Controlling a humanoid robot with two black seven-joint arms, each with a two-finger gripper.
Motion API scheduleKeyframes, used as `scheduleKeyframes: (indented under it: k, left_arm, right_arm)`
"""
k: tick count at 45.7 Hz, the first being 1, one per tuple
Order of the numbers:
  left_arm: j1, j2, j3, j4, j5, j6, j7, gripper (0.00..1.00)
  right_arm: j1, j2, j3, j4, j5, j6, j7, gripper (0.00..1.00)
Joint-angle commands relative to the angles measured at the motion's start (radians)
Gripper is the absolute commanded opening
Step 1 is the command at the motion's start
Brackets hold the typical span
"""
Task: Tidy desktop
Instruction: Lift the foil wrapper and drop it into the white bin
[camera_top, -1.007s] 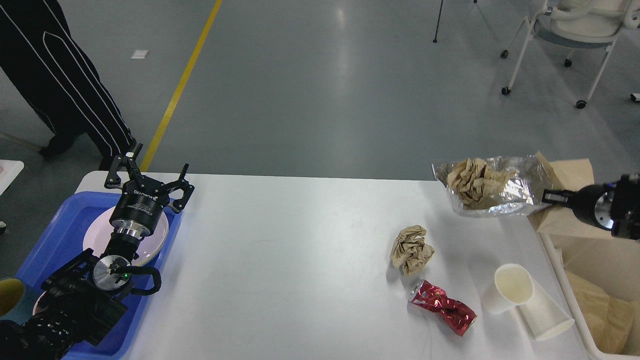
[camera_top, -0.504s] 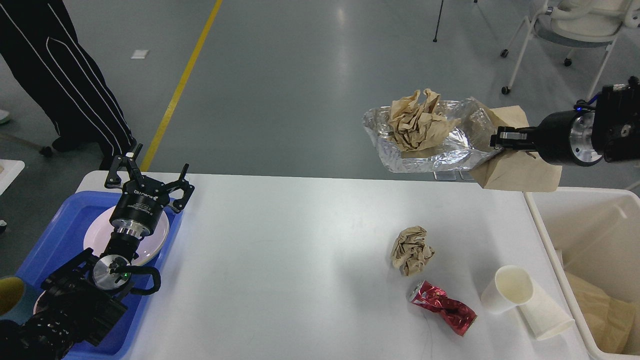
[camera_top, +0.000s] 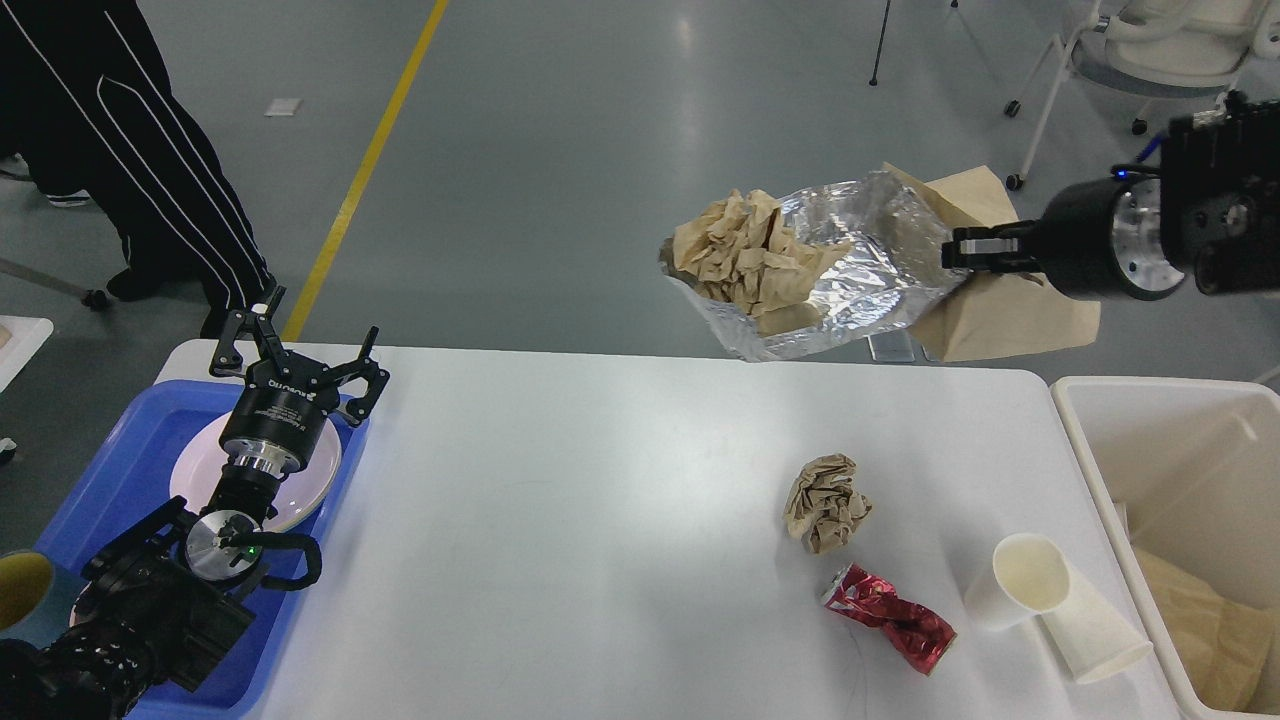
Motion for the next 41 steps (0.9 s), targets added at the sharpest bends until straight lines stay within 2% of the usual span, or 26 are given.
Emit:
scheduleKeyframes:
  k: [1,8,17,22,28,34,41]
  left_arm:
    - [0.0,0.0,0.0,0.0,0.0,0.0,0.0,0.99]
    - [0.0,0.0,0.0,0.0,0.0,0.0,0.0,0.99]
    - [0.0,0.0,0.0,0.0,0.0,0.0,0.0,0.99]
    - [0.0,0.0,0.0,0.0,0.0,0.0,0.0,0.99]
    - [0.0,0.0,0.001,0.0,0.0,0.0,0.0,0.99]
    - [0.0,0.0,0.0,0.0,0.0,0.0,0.0,0.99]
    - [0.0,0.0,0.0,0.0,0.0,0.0,0.0,0.99]
  right_arm:
    - [-0.112,-0.106,-0.054,-0.109,-0.001,0.002,0.0,0.0]
    - [-0.302,-0.262,-0.086,-0.31,0.002,0.006,0.0,0.0]
    - [-0.543,-0.408,-0.084,-0.517,0.035,-0.003,0.0,0.0]
    - [-0.686,-0.442,-0.08,-0.606,0.131,-0.014,-0.008,0.0]
    - [-0.91,-0.437,-0.08,-0.734,0.392,-0.067,-0.02,0.0]
    - [-1.051,-0.436,-0.072,-0.824,0.545,-0.112,-0.091,0.0]
    - [-1.258,-0.423,-0.011,-0.997,0.651,-0.135,-0.199,0.0]
